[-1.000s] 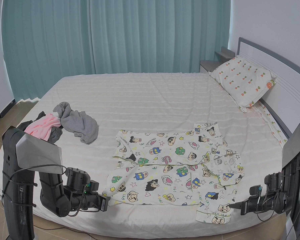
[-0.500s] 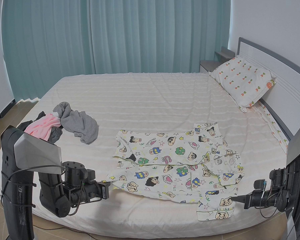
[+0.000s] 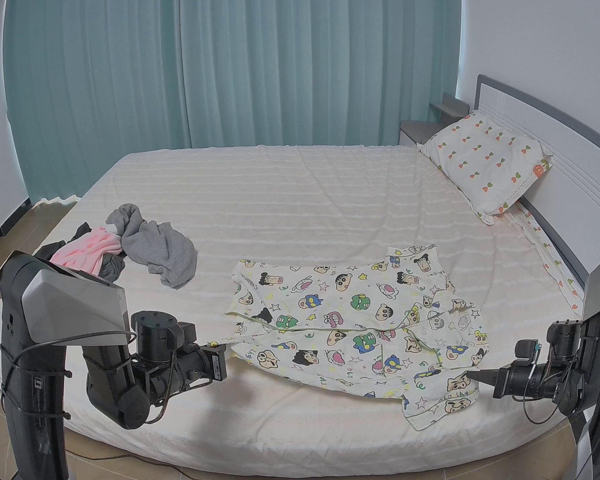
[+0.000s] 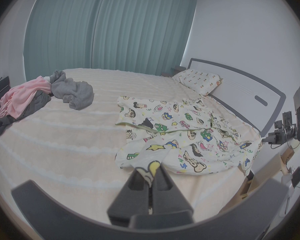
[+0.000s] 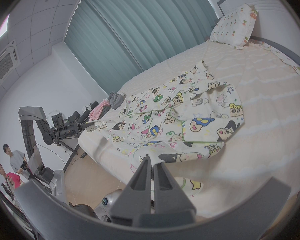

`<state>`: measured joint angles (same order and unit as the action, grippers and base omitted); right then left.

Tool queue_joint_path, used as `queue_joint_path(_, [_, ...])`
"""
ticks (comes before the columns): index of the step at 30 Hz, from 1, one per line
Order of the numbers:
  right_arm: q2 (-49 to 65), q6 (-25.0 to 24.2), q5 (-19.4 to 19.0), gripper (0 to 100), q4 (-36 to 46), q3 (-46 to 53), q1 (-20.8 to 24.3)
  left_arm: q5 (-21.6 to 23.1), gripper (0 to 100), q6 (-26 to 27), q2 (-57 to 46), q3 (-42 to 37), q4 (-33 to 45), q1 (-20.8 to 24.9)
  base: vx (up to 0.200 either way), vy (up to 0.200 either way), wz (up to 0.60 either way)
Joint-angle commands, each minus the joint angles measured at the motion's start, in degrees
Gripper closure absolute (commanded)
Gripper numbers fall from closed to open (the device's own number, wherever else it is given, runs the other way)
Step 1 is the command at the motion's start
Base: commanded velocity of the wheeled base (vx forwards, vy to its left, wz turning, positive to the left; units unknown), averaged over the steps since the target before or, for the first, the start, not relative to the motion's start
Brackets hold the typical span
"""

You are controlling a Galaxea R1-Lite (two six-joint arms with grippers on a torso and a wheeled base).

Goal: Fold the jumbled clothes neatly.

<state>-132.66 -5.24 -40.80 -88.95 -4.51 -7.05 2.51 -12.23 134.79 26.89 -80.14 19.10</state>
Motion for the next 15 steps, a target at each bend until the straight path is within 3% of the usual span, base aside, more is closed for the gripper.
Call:
queue_joint_path(1, [0.65,-0.12,0.02,100,-0.61,-1.55,0.01,-0.93,100,-0.25,-0.14,1.76,-0.02,0.41,0.000,0.000,0.00])
queue_joint_path(15, [2.14,-7.94,0.55,100,-0.52,-8.67,0.37,-6.20,100,-2.71,0.47,8.97,0.34,1.46,0.000,0.000,0.00])
